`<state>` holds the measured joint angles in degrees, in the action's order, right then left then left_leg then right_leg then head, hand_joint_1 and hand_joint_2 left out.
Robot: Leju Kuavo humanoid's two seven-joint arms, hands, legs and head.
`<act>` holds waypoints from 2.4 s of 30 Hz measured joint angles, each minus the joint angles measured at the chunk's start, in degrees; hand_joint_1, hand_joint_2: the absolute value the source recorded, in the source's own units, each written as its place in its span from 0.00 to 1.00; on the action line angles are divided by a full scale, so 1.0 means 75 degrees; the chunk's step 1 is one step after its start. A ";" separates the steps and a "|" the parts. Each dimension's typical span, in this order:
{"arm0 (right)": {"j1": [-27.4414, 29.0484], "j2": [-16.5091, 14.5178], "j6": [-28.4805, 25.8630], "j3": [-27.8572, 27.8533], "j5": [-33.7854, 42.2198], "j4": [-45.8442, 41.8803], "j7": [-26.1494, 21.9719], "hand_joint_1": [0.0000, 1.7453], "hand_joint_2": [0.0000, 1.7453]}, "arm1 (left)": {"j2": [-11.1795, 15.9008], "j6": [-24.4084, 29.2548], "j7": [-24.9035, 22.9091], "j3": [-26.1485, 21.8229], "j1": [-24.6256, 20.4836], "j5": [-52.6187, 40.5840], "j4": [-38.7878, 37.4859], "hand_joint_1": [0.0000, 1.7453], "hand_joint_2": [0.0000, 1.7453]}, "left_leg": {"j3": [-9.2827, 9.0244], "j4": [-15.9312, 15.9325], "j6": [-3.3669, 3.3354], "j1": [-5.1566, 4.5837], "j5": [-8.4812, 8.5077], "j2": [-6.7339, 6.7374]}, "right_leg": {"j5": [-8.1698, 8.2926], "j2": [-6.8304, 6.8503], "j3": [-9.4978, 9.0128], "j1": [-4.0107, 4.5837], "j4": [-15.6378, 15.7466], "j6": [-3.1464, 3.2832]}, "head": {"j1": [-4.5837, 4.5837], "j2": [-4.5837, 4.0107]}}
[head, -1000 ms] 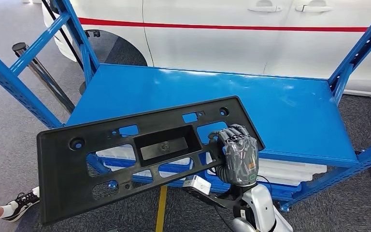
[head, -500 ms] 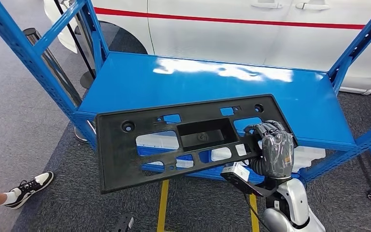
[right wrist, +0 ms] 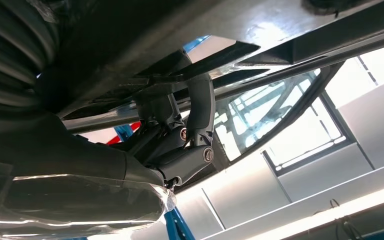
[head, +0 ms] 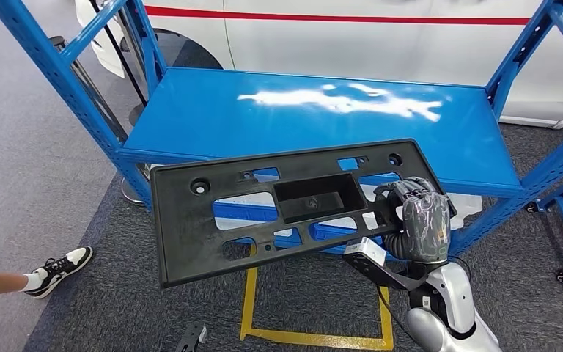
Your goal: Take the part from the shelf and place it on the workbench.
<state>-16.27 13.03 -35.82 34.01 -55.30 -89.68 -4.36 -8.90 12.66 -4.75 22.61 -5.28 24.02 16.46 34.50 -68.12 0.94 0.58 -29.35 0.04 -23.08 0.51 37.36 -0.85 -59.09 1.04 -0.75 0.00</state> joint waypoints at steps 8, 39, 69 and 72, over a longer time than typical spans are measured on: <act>-0.0091 -0.0002 0.0103 0.0015 0.0106 0.0012 -0.0023 1.00 1.00 | -0.0001 -0.0004 0.0033 0.0015 -0.0012 0.0017 0.0044 0.00 1.00 | -0.0673 0.1588 -0.0444 -0.0017 0.0315 0.0033 | -0.0171 -0.0039 0.0347 -0.0021 -0.0330 -0.0326 | -0.0015 0.0000; -0.0389 -0.0112 0.0744 0.0047 0.0393 -0.0139 0.0147 1.00 1.00 | 0.0122 -0.0009 0.0209 0.0014 0.0154 0.0160 0.0149 0.00 1.00 | -0.0736 0.1709 -0.0478 -0.0084 0.0382 0.0054 | -0.0268 -0.0066 0.0495 0.0009 -0.0479 -0.0262 | -0.0071 0.0000; -0.0475 -0.0236 0.1073 0.0115 0.0724 -0.0031 0.0098 1.00 1.00 | 0.0239 -0.0083 0.0232 0.0041 0.0445 0.0288 0.0194 0.00 1.00 | -0.0758 0.1783 -0.0419 -0.0088 0.0377 0.0044 | 0.0088 -0.0070 0.0456 -0.0037 -0.0175 -0.0241 | -0.0074 0.0000; -0.0453 -0.0234 0.1072 0.0119 0.0774 0.0036 0.0065 1.00 1.00 | 0.0237 -0.0113 0.0245 0.0058 0.0463 0.0311 0.0192 0.00 1.00 | -0.0446 0.1751 -0.0486 -0.0069 0.0624 0.0071 | -0.0930 -0.0072 0.0788 -0.0060 -0.1529 -0.0297 | -0.0064 0.0000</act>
<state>-19.66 11.27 -27.78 34.90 -49.50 -89.41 -3.87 -7.12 11.81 -2.91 23.04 -1.81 26.35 17.90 31.16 -54.99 -2.71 0.06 -24.67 0.57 -30.06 -0.03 43.27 -1.30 -70.56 -1.18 -1.23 0.00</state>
